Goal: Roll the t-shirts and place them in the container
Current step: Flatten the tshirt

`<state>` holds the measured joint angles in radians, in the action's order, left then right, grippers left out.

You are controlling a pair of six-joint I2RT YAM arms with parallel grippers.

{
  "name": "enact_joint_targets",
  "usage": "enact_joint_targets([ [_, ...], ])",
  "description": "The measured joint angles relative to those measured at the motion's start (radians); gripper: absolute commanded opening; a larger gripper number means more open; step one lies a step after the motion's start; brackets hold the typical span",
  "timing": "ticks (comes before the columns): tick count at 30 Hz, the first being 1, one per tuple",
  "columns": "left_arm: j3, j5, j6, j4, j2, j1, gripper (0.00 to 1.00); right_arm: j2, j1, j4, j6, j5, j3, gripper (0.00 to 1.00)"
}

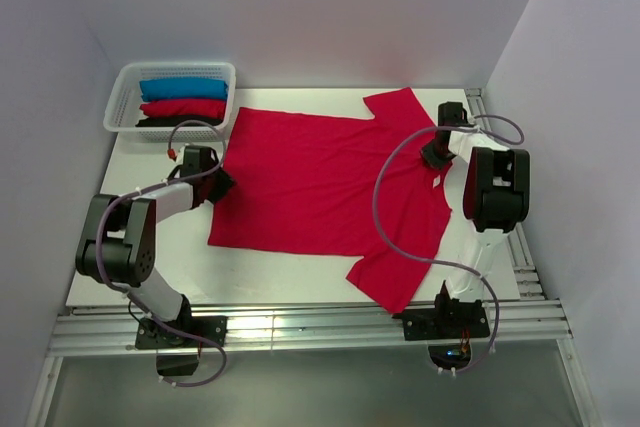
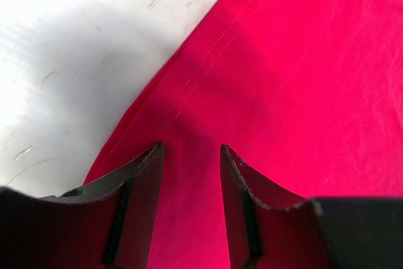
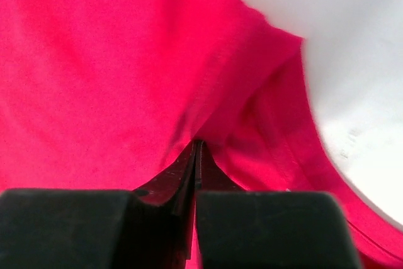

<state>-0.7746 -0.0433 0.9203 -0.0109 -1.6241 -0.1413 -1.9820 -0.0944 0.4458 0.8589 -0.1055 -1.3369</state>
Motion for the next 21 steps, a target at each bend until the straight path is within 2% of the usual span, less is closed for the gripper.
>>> enact_joint_targets([
  [2, -0.017, -0.011, 0.000, 0.005, -0.011, -0.006, 0.48, -0.003, -0.002, -0.020, -0.017, 0.030, -0.004, 0.22],
  [3, -0.022, -0.017, -0.001, 0.012, -0.013, -0.009, 0.49, 0.003, -0.003, -0.031, -0.027, 0.044, 0.000, 0.37],
  [4, -0.024, -0.024, -0.001, 0.018, -0.013, -0.011, 0.50, 0.011, -0.003, -0.047, -0.034, 0.055, 0.010, 0.41],
  [8, -0.023, -0.037, -0.015, 0.041, 0.011, -0.016, 0.54, 0.111, -0.004, -0.065, -0.073, 0.083, 0.081, 0.43],
  [12, 0.016, -0.040, -0.030, 0.048, 0.105, -0.016, 0.58, 0.298, -0.004, -0.064, -0.113, 0.089, 0.139, 0.48],
  [17, 0.040, -0.040, -0.045, 0.078, 0.231, -0.016, 0.58, 0.585, -0.003, -0.087, -0.162, 0.121, 0.279, 0.49],
  [21, 0.089, -0.036, -0.043, 0.096, 0.316, -0.016, 0.56, 0.741, 0.015, -0.079, -0.187, 0.149, 0.430, 0.48],
])
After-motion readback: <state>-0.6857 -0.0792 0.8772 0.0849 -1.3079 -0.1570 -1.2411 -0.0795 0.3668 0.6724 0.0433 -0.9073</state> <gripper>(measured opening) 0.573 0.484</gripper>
